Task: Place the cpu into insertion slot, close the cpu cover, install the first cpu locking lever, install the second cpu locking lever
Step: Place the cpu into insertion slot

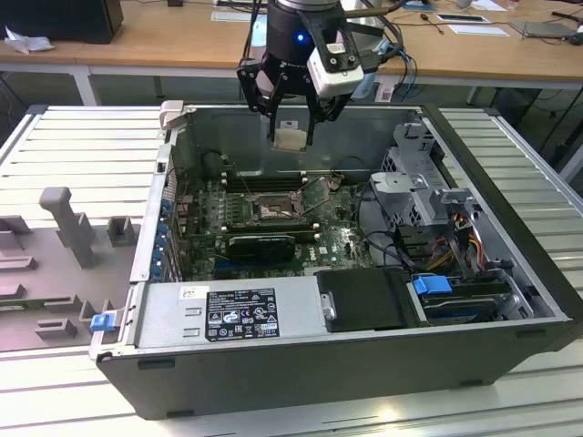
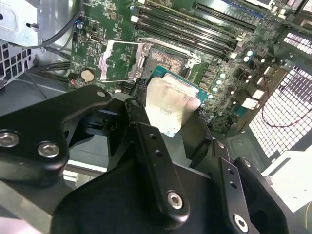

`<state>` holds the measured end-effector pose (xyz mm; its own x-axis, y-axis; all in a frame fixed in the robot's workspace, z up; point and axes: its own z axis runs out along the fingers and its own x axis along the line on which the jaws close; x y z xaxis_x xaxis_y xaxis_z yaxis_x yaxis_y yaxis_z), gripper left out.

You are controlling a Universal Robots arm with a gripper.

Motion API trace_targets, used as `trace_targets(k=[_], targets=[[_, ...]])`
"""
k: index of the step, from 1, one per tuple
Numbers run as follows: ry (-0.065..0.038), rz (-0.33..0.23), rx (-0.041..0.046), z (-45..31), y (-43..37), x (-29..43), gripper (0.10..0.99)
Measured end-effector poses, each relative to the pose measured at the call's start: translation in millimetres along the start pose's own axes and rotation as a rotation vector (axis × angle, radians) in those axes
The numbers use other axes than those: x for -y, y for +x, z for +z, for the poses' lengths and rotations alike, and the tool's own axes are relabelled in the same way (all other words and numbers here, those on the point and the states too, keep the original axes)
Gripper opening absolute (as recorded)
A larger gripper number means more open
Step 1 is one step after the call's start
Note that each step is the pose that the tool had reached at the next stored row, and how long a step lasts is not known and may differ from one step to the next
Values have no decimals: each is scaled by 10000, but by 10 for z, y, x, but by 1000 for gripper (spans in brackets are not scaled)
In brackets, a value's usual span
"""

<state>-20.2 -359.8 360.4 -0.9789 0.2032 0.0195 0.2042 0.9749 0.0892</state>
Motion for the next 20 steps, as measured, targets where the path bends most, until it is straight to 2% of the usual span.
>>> trace_targets(k=[5,10,20], targets=[[-5,252,23,1,0,0,525],[-11,872,80,1,0,0,525],[-25,1618,146,3,0,0,525]])
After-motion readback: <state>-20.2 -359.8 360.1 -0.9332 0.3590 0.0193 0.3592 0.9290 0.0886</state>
